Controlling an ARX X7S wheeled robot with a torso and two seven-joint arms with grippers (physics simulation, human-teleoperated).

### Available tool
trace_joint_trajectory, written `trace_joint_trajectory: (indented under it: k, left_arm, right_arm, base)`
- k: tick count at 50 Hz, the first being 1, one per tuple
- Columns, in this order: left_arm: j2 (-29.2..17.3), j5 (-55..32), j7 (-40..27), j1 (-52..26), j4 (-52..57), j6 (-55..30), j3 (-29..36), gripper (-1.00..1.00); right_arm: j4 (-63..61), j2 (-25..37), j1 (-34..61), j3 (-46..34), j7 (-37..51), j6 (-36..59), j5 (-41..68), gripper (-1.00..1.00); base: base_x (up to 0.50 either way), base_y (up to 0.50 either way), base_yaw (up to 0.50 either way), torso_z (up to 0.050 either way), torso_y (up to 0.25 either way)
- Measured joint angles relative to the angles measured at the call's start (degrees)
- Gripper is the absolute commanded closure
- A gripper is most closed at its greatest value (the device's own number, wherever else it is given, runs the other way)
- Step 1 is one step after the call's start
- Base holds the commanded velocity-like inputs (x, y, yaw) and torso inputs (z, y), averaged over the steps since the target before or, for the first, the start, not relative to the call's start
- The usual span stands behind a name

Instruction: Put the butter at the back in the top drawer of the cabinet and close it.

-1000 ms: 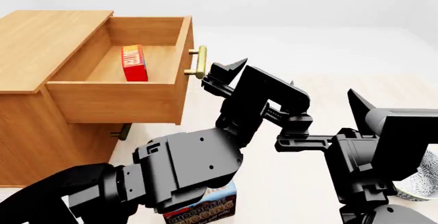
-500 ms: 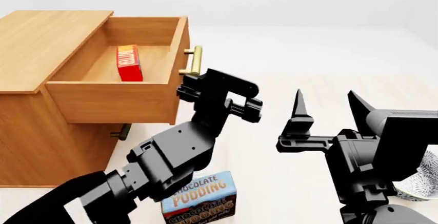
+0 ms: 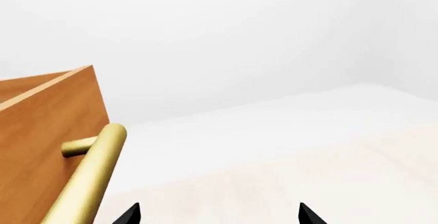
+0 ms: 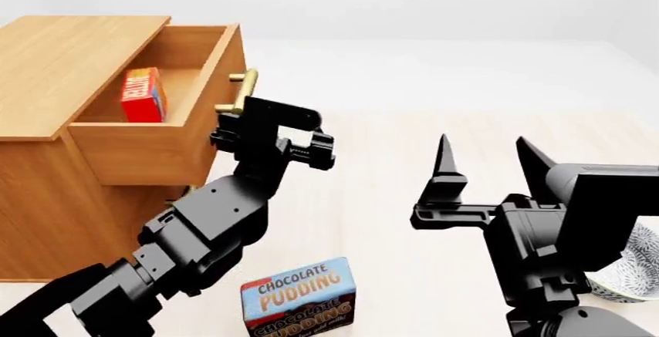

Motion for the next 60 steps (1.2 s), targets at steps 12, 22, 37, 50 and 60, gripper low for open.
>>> trace_joint_trajectory:
  k: [12, 22, 37, 50, 60]
  left_arm:
    - [-6.07, -1.94, -0.54, 0.3, 1.42, 0.06, -1.9, -1.0]
    - [-10.63, -3.23, -1.23, 0.95, 2.57, -0.02, -2.8, -1.0]
    - [-16.35, -3.95, -2.39, 1.81, 4.57, 0.03, -4.66, -1.0]
    - [-19.33, -5.81, -1.3, 2.97, 7.23, 1.36, -5.1, -1.0]
    - [-22.95, -6.82, -1.88, 4.78, 12.32, 1.76, -5.42, -1.0]
  right_arm:
    - [-0.21, -0.41, 0.85, -0.82, 0.67, 0.73, 0.18, -1.0]
    - [-0.5, -0.58, 1.55, -1.3, 1.25, 1.29, 0.45, -1.0]
    - [-0.96, -0.42, 1.66, -1.51, 1.64, 1.35, 0.74, -1.0]
    - [-0.98, -0.47, 1.47, -1.91, 1.62, 1.12, 0.44, -1.0]
    - [-0.88, -0.68, 1.55, -2.37, 1.66, 1.07, 0.18, -1.0]
  base:
    - [0.0, 0.0, 0.0, 0.0, 0.0]
    - [0.0, 0.0, 0.0, 0.001, 0.0]
    - [0.0, 0.0, 0.0, 0.0, 0.001]
    - [0.0, 0.0, 0.0, 0.0, 0.001]
    - [0.0, 0.0, 0.0, 0.0, 0.002]
